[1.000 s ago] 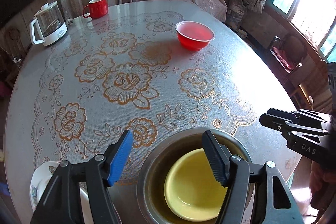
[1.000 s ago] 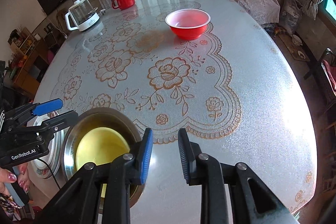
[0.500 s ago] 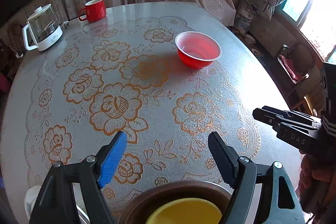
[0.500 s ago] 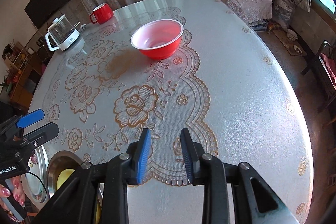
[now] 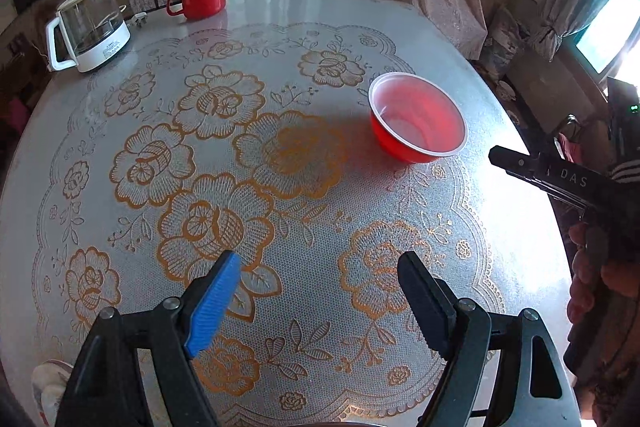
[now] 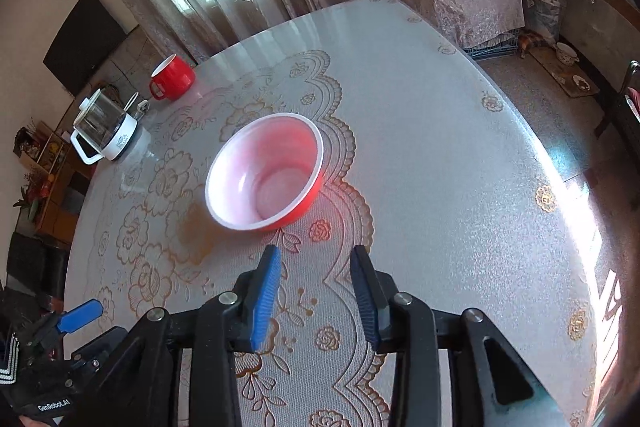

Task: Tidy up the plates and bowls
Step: 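Move the right tool to the rim of the red bowl, then close the right tool on the red bowl's rim and lift it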

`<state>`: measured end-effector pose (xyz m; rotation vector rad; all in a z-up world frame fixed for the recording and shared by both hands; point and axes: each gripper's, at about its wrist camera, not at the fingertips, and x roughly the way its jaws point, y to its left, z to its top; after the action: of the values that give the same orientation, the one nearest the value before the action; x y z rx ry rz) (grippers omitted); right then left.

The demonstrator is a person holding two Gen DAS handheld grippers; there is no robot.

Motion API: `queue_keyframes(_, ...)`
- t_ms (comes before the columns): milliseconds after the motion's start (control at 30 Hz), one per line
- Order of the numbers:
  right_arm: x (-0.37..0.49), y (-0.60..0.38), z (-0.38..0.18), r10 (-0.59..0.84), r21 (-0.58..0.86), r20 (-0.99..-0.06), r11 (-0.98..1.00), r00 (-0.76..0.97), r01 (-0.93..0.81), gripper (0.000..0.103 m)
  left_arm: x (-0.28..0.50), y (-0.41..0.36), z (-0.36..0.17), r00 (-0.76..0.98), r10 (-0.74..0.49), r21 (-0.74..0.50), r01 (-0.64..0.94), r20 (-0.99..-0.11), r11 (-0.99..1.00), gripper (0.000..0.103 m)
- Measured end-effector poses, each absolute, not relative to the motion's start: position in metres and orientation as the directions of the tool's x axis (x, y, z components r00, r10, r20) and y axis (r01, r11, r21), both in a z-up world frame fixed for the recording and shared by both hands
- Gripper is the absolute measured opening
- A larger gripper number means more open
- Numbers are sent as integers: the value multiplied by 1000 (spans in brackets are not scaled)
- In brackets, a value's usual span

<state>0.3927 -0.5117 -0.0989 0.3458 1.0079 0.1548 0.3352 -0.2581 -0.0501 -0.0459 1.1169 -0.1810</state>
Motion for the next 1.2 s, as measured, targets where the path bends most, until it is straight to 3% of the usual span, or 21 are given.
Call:
queue_keyframes(533,467,-509,-134,323,402,-817,913,478,70,38,365,-255,-57,405,-165,-144,83,-899,986,83)
queue_keyframes(733,465,-508,-148,353,408,-810,913,469,17,19,384,-269,-61,404,-187,-155,111,-896,982,83)
queue_keyframes(1200,448,-506,-156,339,351,-817,934,467,-63,15,444,-319,-68,424,-264,-198,193,-866,961,83)
